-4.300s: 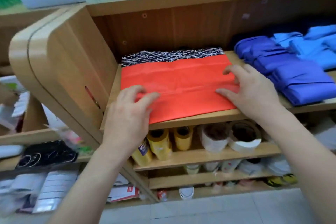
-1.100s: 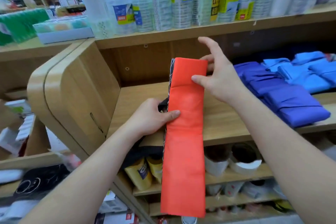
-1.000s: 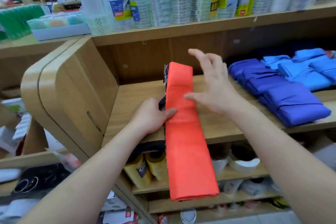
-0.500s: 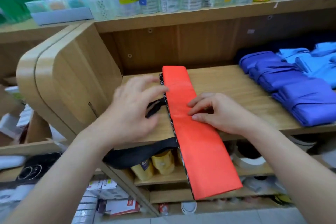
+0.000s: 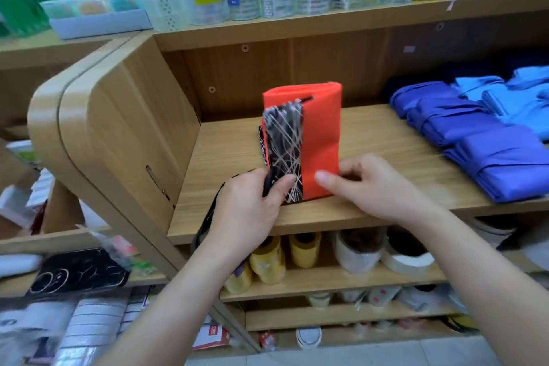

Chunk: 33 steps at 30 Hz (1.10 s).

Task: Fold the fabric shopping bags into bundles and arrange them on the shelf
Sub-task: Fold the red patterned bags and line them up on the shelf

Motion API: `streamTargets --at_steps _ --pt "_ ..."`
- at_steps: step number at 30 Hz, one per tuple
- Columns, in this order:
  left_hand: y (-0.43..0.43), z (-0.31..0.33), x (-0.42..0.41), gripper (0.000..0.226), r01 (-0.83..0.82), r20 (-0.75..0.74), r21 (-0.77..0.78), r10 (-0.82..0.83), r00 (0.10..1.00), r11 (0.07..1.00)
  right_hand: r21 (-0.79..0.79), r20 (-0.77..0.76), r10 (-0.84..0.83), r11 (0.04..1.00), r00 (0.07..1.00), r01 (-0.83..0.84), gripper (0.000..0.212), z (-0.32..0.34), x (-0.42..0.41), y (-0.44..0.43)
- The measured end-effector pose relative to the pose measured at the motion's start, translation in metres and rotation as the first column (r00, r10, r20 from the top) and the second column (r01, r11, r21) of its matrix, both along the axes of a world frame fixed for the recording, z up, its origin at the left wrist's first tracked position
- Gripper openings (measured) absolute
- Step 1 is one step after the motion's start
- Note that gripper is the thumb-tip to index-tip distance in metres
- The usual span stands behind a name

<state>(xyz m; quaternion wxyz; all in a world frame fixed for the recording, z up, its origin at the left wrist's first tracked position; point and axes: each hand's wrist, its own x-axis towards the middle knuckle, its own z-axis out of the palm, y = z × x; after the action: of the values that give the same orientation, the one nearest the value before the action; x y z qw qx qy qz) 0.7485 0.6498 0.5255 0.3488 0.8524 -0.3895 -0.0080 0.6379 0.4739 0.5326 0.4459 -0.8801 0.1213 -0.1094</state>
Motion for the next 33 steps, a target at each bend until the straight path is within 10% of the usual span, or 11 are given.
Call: streamTargets --at_steps 6,12,18,24,33 --pt "-0.01 0.004 -0.004 0.054 -0.179 0.101 0.043 0.174 0.979 0.983 -0.2 0.168 -0.328 0.912 0.929 0.358 0.064 -0.017 0.025 0.014" --pt "-0.012 -0.001 0.009 0.036 0.022 0.585 0.253 -0.171 0.793 0.967 -0.37 0.096 -0.315 0.87 0.944 0.327 0.028 -0.017 0.032 0.021" --pt "0.002 0.001 0.017 0.064 0.251 0.233 0.413 -0.368 0.9 0.876 -0.312 0.052 -0.324 0.893 0.945 0.324 0.018 -0.014 0.027 0.019" --pt "0.032 -0.003 0.002 0.082 0.366 0.265 0.408 -0.492 0.829 0.836 -0.142 -0.082 -0.228 0.966 0.97 0.216 0.096 -0.002 0.038 0.008" --pt "0.031 0.011 0.005 0.022 0.241 -0.17 -0.059 -0.247 0.954 0.969 0.353 0.093 -0.162 0.928 0.982 0.12 0.018 0.006 0.044 0.012"
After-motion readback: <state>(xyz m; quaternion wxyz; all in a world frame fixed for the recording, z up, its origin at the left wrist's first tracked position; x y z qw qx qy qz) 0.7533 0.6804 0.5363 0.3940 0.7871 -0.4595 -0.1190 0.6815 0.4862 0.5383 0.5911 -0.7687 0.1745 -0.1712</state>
